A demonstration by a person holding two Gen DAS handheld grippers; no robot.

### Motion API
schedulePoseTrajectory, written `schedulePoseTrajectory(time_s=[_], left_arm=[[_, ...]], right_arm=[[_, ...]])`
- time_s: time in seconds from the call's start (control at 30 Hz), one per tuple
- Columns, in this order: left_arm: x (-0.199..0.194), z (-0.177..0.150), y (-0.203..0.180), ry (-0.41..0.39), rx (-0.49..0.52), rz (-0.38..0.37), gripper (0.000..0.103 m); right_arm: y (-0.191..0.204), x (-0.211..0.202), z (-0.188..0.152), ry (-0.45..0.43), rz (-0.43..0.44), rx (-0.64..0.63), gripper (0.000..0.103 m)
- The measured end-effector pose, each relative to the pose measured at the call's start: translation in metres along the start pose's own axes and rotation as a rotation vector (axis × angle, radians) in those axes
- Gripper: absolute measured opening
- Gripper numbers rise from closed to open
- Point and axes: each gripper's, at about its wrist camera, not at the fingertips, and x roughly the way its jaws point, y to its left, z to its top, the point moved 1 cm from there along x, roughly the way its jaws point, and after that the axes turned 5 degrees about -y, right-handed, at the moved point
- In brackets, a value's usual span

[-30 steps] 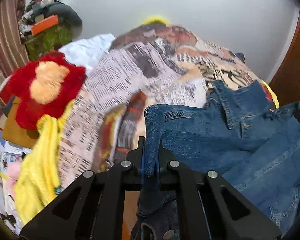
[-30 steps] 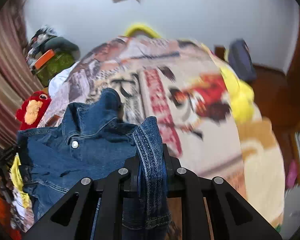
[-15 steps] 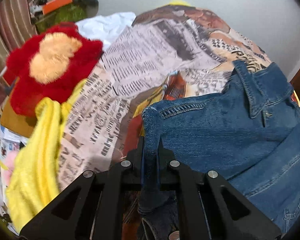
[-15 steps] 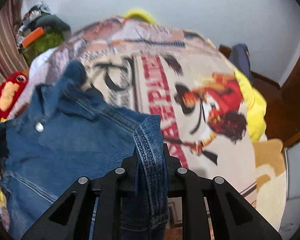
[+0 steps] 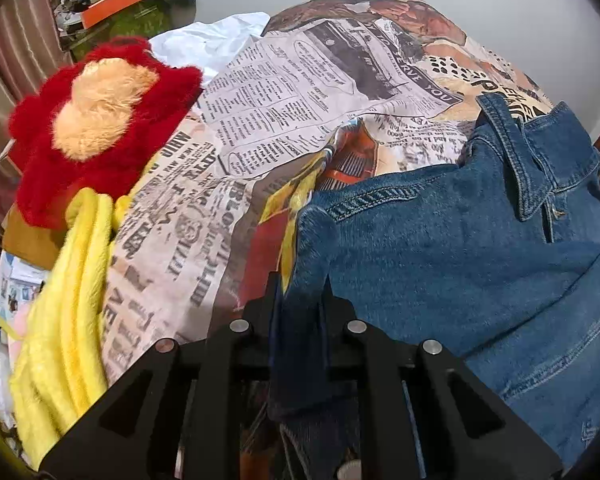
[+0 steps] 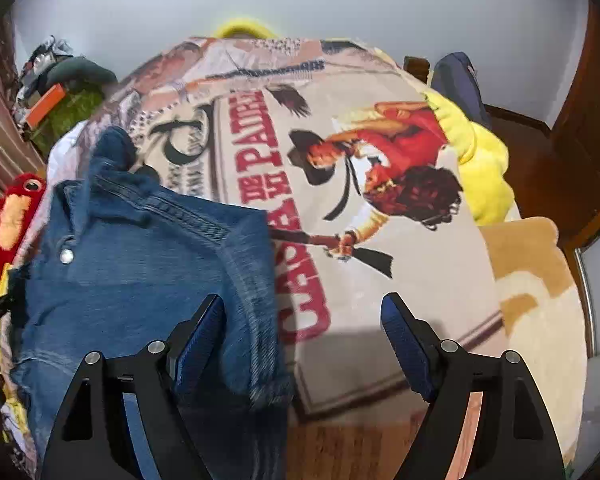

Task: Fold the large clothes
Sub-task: 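Release the jacket edges and open both grippers above the jacket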

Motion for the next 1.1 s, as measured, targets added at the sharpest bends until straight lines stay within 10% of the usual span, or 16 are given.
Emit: schedulePoseTrajectory(time_s=[0.67,1.1], left_arm=[[-0.221,-0.043,-0.053,-0.269,0.180,-0.129,0.015],[-0.259,-0.136,-0.033,-0.234,0.105,-0.167,0.066]], right_arm=[[0.065,-0.245,-0.046,-0.301,0.173,-0.119,0.079],[0.057,-0.270,-0.180,-0.184,0.127,-0.163,0.079]])
